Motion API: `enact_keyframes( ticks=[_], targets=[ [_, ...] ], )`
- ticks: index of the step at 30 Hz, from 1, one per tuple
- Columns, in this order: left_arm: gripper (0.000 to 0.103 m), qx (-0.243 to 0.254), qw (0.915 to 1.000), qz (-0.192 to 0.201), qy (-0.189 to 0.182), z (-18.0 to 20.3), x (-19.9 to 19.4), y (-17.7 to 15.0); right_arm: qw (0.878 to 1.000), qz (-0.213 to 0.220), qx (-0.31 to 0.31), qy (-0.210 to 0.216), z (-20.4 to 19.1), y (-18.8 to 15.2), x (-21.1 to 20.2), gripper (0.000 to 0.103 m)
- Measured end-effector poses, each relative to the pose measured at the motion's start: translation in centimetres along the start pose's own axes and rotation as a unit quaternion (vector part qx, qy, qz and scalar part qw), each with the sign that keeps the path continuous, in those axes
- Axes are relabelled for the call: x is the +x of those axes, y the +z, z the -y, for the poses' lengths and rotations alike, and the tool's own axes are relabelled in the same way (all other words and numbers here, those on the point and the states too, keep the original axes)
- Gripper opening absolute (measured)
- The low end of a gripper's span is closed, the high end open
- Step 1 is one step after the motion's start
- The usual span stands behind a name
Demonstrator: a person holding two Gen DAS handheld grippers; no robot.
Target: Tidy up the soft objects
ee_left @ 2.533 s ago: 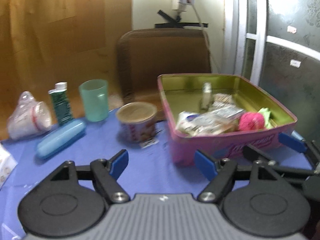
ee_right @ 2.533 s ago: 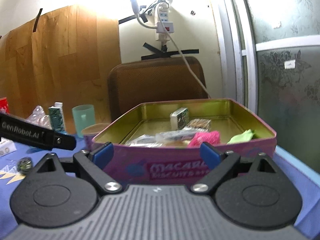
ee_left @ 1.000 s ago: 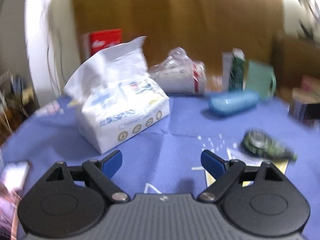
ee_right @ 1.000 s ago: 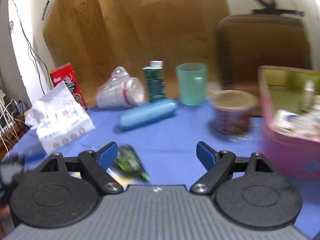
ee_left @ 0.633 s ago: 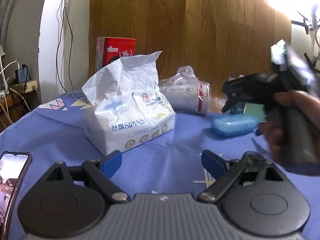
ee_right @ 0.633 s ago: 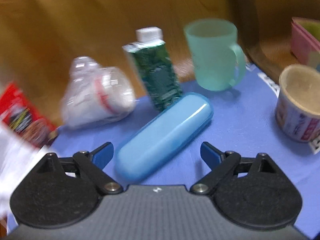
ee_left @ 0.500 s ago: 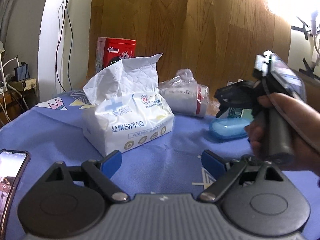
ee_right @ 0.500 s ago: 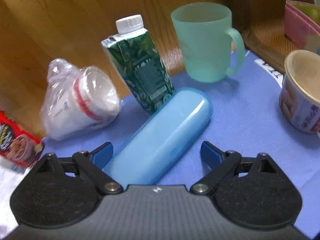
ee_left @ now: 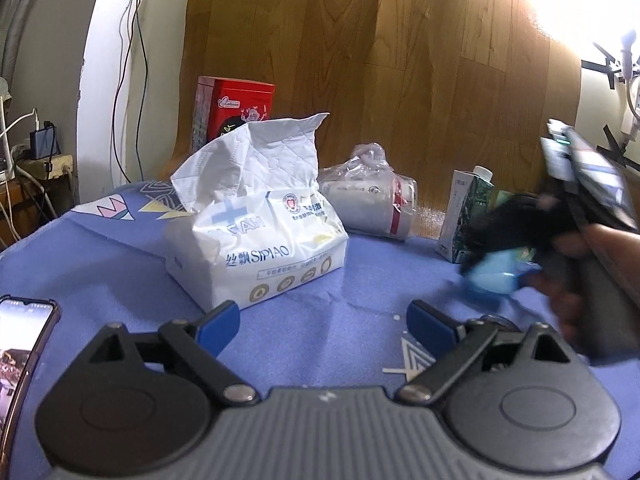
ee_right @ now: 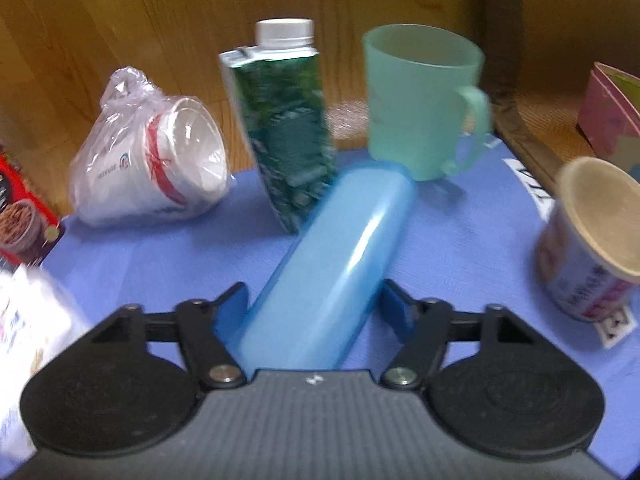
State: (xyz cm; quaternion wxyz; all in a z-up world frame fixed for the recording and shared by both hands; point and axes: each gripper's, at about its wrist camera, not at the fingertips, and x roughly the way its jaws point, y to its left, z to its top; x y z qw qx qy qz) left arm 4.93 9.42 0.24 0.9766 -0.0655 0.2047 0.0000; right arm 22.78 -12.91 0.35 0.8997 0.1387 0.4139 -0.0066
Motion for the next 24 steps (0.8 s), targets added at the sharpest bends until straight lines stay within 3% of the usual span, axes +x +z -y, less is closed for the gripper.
enact_keyframes(
  ticks=[3, 7, 10, 15, 17, 20, 21, 24],
  targets=[
    [0.094, 0.001, 1.0000, -0.002, 0.002, 0.0, 0.1, 0.0, 1.000, -0.007, -0.007, 0.017, 3.1, -0.7, -1.7, 0.057],
    [0.094, 0.003, 1.0000, -0.006, 0.005, 0.0, 0.3, 0.0, 0.999, -0.007, -0.015, 0.029, 6.7, -1.6, -4.0, 0.057],
    [0.094, 0.004, 0.9999, -0.009, 0.004, 0.0, 0.3, 0.0, 0.998, -0.019, -0.025, 0.062, 8.3, -2.2, -5.3, 0.057],
    [0.097, 0.019, 0.9992, -0.028, -0.020, 0.4, 0.6, -0.1, 0.986, -0.024, -0.122, 0.113, 11.2, -7.1, -9.7, 0.057],
    [0.097, 0.029, 0.9982, -0.039, -0.036, 0.7, 0.8, -0.1, 0.982, -0.004, -0.154, 0.113, 12.9, -9.9, -12.1, 0.057],
    [0.097, 0.044, 0.9951, -0.065, -0.060, 1.6, 1.1, -0.1, 0.984, 0.040, -0.143, 0.100, 15.7, -13.0, -15.1, 0.065],
    [0.096, 0.044, 0.9933, -0.077, -0.074, 2.2, 1.0, 0.0, 0.984, 0.049, -0.135, 0.102, 16.5, -13.8, -15.7, 0.070],
    [0.096, 0.036, 0.9842, -0.103, -0.139, 5.0, 0.2, 0.2, 0.984, 0.073, -0.115, 0.113, 17.8, -14.9, -16.7, 0.075]
  ],
)
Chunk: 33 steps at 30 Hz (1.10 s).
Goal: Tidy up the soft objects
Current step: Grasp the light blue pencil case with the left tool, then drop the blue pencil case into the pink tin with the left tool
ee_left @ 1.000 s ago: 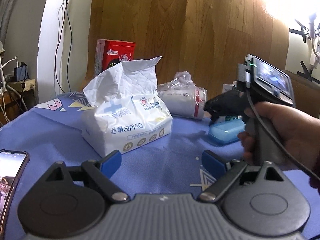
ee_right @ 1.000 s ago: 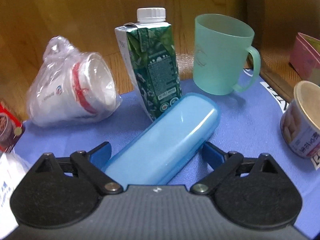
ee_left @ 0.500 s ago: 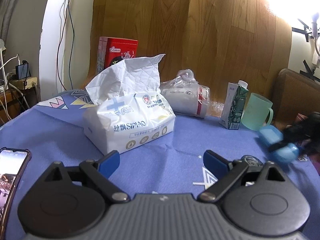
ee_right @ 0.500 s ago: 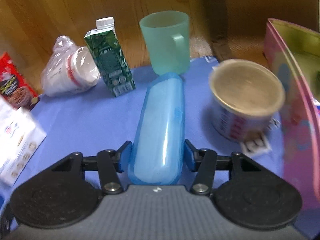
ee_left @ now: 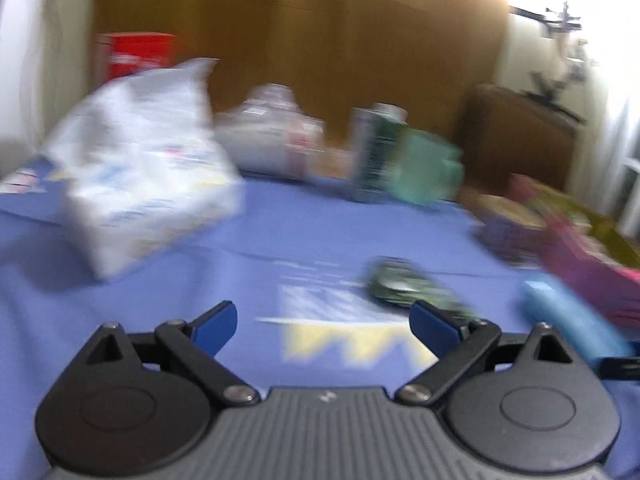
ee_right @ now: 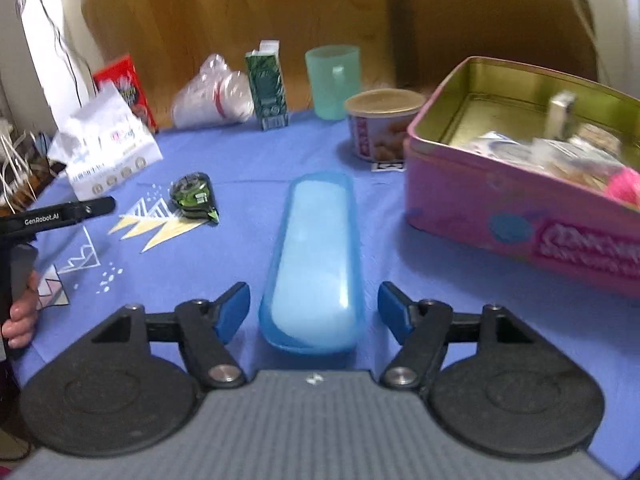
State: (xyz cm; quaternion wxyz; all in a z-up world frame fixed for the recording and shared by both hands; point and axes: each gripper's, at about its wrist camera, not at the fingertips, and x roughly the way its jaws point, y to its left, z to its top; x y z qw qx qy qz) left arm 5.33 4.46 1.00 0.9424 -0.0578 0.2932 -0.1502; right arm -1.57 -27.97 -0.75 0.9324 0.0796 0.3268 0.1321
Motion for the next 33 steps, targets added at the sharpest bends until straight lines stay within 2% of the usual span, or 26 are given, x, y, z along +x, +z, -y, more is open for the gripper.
enact_keyframes(
  ticks=[3, 5, 8, 11, 14, 15, 16, 17, 18, 21, 25, 29, 30, 31, 33],
  targets=[
    [0.096, 0.014, 0.9980, -0.021, -0.058, 3.9, 0.1, 0.7, 1.000, 0.026, -0.007, -0.001, -0.3, -0.3, -0.4, 0.077],
    [0.096, 0.014, 0.9931, -0.050, -0.105, 6.3, 0.8, 1.3, 0.999, 0.038, -0.022, -0.002, -0.6, -0.5, -0.7, 0.077],
    [0.096, 0.019, 0.9841, -0.090, -0.152, 9.8, 2.5, 1.8, 0.998, 0.050, -0.049, 0.000, -0.7, -0.9, -1.3, 0.077],
    [0.096, 0.022, 0.9756, -0.127, -0.178, 13.1, 4.5, 1.8, 0.996, 0.056, -0.066, -0.013, -0.5, -1.3, -1.1, 0.077],
    [0.096, 0.019, 0.9725, -0.155, -0.173, 15.1, 6.9, 1.4, 0.997, 0.045, -0.059, -0.008, -0.1, -1.4, -0.2, 0.076],
    [0.095, 0.013, 0.9699, -0.167, -0.177, 15.3, 7.6, 1.1, 0.998, 0.039, -0.057, -0.002, -0.1, -1.5, 0.2, 0.069],
    [0.093, 0.011, 0.9712, -0.159, -0.177, 15.4, 7.8, 0.9, 0.998, 0.030, -0.057, 0.002, -0.1, -1.5, 0.6, 0.056],
    [0.078, 0.015, 0.9708, -0.155, -0.182, 15.6, 7.8, 0.8, 0.998, 0.033, -0.062, 0.002, -0.2, -1.7, 0.8, 0.056],
    [0.077, 0.013, 0.9691, -0.157, -0.190, 15.7, 7.7, 0.8, 0.997, 0.036, -0.067, 0.002, -0.4, -1.8, 0.8, 0.055],
    [0.077, 0.017, 0.9720, -0.139, -0.189, 16.2, 6.6, 1.5, 0.996, 0.064, -0.058, 0.004, -0.4, -1.9, 0.3, 0.055],
    [0.077, 0.064, 0.9748, -0.080, -0.198, 18.9, 4.1, 3.7, 0.990, 0.131, -0.052, -0.005, -0.1, -1.3, -1.7, 0.055],
    [0.078, 0.115, 0.9680, -0.054, -0.216, 23.4, 4.6, 6.2, 0.980, 0.188, -0.038, -0.048, 1.2, 0.5, -3.2, 0.055],
    [0.083, 0.124, 0.9669, -0.049, -0.218, 24.5, 5.0, 6.5, 0.979, 0.194, -0.030, -0.060, 1.8, 1.2, -3.3, 0.055],
    [0.086, 0.132, 0.9668, -0.041, -0.215, 25.4, 5.5, 6.9, 0.977, 0.199, -0.019, -0.071, 2.4, 1.9, -3.1, 0.055],
    [0.089, 0.142, 0.9717, -0.024, -0.188, 26.6, 6.2, 7.1, 0.973, 0.210, 0.005, -0.092, 4.0, 3.4, -2.3, 0.055]
  ],
)
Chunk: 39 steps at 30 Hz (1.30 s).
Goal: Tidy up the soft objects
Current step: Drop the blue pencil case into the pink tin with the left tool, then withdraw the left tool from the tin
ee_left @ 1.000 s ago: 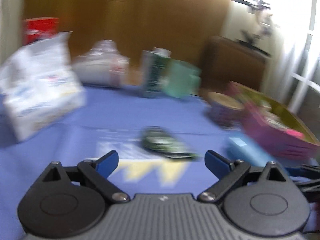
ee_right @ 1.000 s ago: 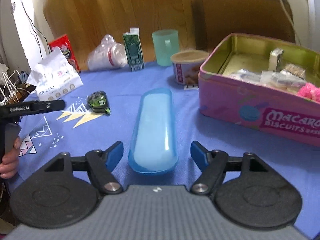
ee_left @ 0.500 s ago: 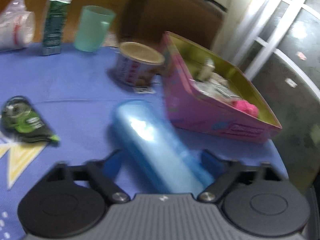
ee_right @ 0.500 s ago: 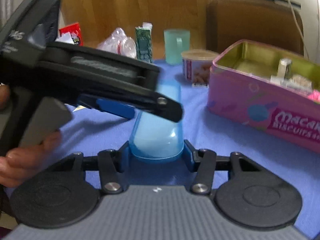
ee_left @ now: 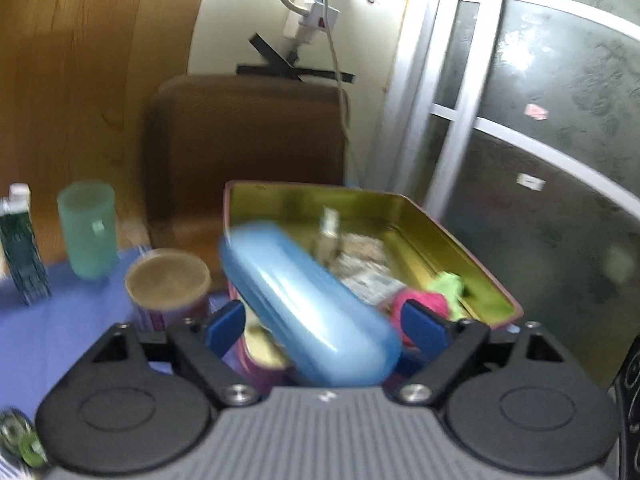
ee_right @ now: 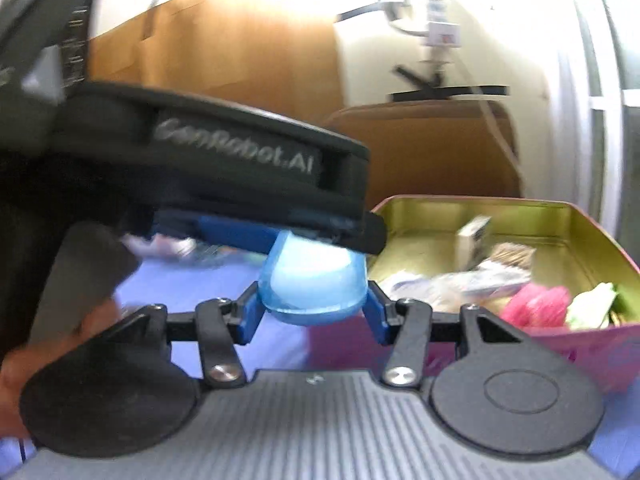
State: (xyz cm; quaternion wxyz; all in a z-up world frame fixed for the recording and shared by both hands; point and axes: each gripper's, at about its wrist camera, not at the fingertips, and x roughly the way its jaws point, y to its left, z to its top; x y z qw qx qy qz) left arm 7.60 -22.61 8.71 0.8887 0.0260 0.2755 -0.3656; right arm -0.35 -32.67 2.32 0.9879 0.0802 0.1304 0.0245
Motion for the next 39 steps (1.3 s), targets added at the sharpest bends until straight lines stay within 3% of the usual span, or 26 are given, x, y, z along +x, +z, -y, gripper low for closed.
enact_keyframes(
  ticks=[4, 7, 10, 14, 16, 19, 26, 39],
  targets=[
    [0.089, -0.012, 0.9996, 0.006, 0.025, 0.0, 0.5, -0.6, 0.997, 0.006, 0.019, -0.069, 2.0, 0.6, 4.5, 0.056],
    [0.094, -0.021, 0.9989, 0.004, 0.042, -1.2, -0.1, -1.5, 0.994, -0.003, 0.036, -0.104, 3.6, 0.4, 5.7, 0.063],
    [0.096, -0.038, 0.9974, 0.011, 0.060, -2.2, -1.1, -1.9, 0.994, 0.009, 0.056, -0.092, 4.3, 0.0, 4.3, 0.070],
    [0.096, -0.040, 0.9956, 0.014, 0.084, -2.4, -2.3, -3.1, 0.993, 0.027, 0.082, -0.079, 3.9, -1.6, -0.2, 0.071],
    [0.099, -0.035, 0.9944, 0.007, 0.099, -2.2, -2.7, -4.1, 0.992, 0.047, 0.091, -0.078, 3.3, -2.3, -2.8, 0.074],
    [0.099, -0.026, 0.9924, -0.010, 0.120, -2.1, -3.3, -5.6, 0.991, 0.041, 0.098, -0.083, 2.4, -3.3, -5.1, 0.074],
    [0.099, -0.002, 0.9869, -0.028, 0.159, -2.7, -4.8, -8.5, 0.987, -0.009, 0.146, -0.072, 1.5, -5.3, -5.8, 0.074],
    [0.099, -0.015, 0.9805, -0.033, 0.193, -5.7, -6.6, -11.4, 0.985, -0.020, 0.158, -0.061, -0.6, -4.9, -6.2, 0.074]
  ],
)
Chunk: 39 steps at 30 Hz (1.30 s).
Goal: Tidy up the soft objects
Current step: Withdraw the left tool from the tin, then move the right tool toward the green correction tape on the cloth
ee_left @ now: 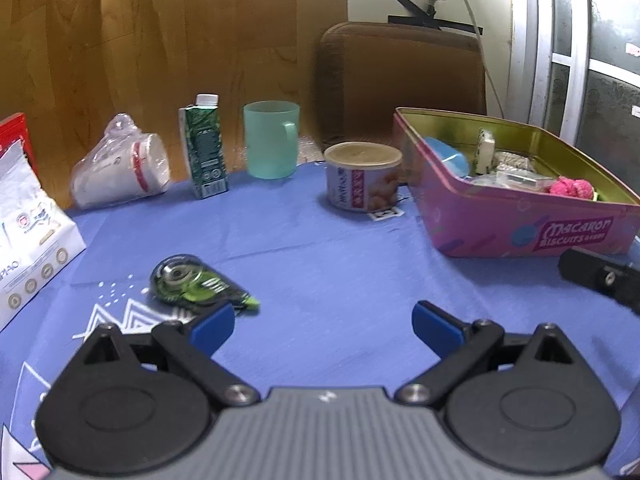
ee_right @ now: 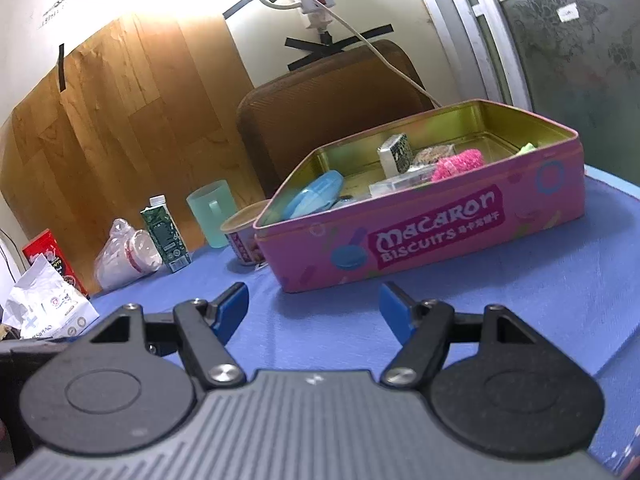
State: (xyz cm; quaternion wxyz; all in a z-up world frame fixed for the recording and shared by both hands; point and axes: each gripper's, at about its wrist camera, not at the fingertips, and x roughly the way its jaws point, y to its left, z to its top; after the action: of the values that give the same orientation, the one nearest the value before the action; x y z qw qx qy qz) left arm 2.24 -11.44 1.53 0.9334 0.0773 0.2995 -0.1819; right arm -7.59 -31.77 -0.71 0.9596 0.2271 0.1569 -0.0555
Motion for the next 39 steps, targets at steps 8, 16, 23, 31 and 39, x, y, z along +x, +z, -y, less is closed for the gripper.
enact_keyframes(
  ticks=[8, 16, 23, 31, 39],
  targets=[
    [0.100, -0.001, 1.0000, -0.004, 0.005, -0.9, 0.3, -1.1, 1.000, -0.003, -0.005, 0.006, -0.9, -0.1, -0.2, 0.074],
    [0.102, -0.003, 0.9999, -0.005, 0.011, -1.5, 0.3, -1.7, 1.000, -0.012, -0.011, 0.014, -1.5, -0.3, -0.1, 0.074],
    [0.102, -0.007, 0.9998, -0.005, 0.018, -2.1, 0.3, -2.0, 1.000, -0.013, -0.015, 0.015, -1.8, -0.5, 0.0, 0.074],
    [0.102, -0.007, 0.9996, -0.001, 0.028, -2.8, 0.1, -2.2, 1.000, -0.017, -0.018, 0.019, -2.0, -0.7, 0.2, 0.074],
    [0.102, -0.013, 0.9993, 0.001, 0.034, -3.6, -0.1, -2.4, 0.999, -0.024, -0.020, 0.022, -2.2, -1.0, 0.4, 0.074]
  ],
)
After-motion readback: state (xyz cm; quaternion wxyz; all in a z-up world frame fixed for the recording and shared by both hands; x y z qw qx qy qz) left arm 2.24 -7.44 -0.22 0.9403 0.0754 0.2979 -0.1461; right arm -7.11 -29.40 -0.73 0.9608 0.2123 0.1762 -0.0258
